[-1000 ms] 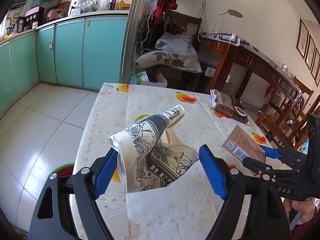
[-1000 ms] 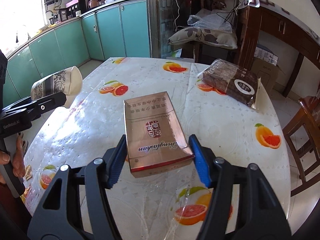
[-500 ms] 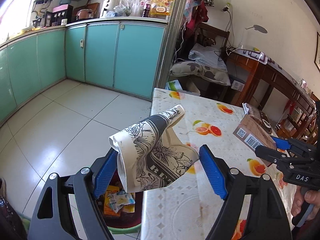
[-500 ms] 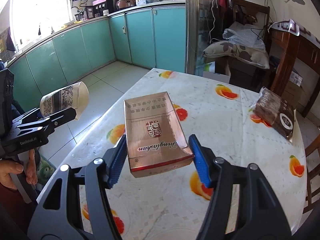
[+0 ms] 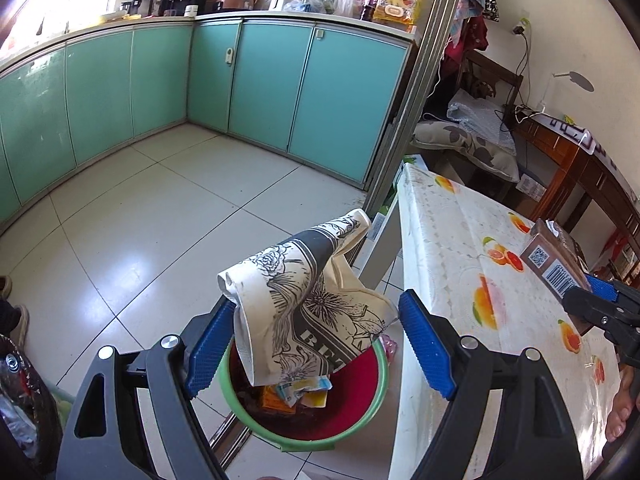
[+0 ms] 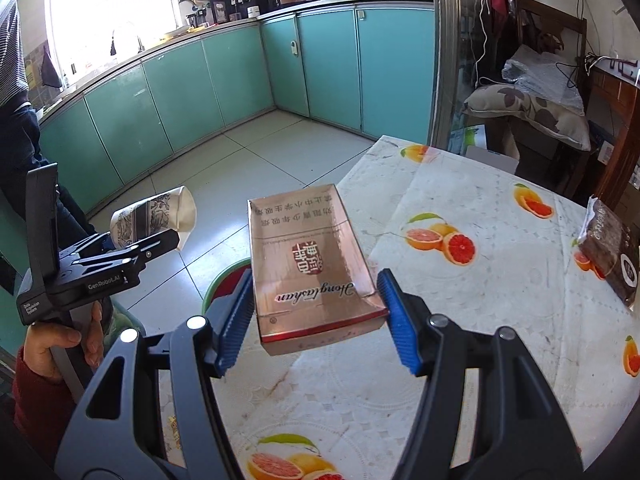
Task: Collect trash
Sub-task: 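Carry the paper cup and cigarette pack over the red bucket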
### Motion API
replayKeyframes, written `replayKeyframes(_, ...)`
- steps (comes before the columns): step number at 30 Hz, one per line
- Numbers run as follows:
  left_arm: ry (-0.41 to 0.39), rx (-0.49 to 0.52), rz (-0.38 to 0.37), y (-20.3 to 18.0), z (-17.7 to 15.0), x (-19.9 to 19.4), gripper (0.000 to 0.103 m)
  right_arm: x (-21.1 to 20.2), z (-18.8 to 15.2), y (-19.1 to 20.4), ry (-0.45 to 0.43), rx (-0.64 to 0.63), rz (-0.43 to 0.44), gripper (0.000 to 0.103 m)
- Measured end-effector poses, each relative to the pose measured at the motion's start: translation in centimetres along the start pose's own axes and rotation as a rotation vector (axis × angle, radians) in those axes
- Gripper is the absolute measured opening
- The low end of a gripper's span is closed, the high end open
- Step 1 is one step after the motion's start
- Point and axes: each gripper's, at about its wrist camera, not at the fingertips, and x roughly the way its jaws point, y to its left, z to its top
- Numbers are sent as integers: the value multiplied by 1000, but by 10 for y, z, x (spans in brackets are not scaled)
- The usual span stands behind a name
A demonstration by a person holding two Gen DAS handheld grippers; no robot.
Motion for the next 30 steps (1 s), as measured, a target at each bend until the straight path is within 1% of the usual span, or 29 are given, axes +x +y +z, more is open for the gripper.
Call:
replayKeyframes(8,16,-24,9,14,-6,2,77,6,0,10,19,-21,13,60)
replayKeyframes(15,39,-8,5,11,-10,8,78,2,-2,8,28,-30,-3,60)
replayKeyframes(19,49,-4,7,10,-11,12,78,-1,0,11,24,-33,-2,60)
replayKeyframes(30,71,7,15,9,-9,22,78,-6,17,34,9,-99,3,60)
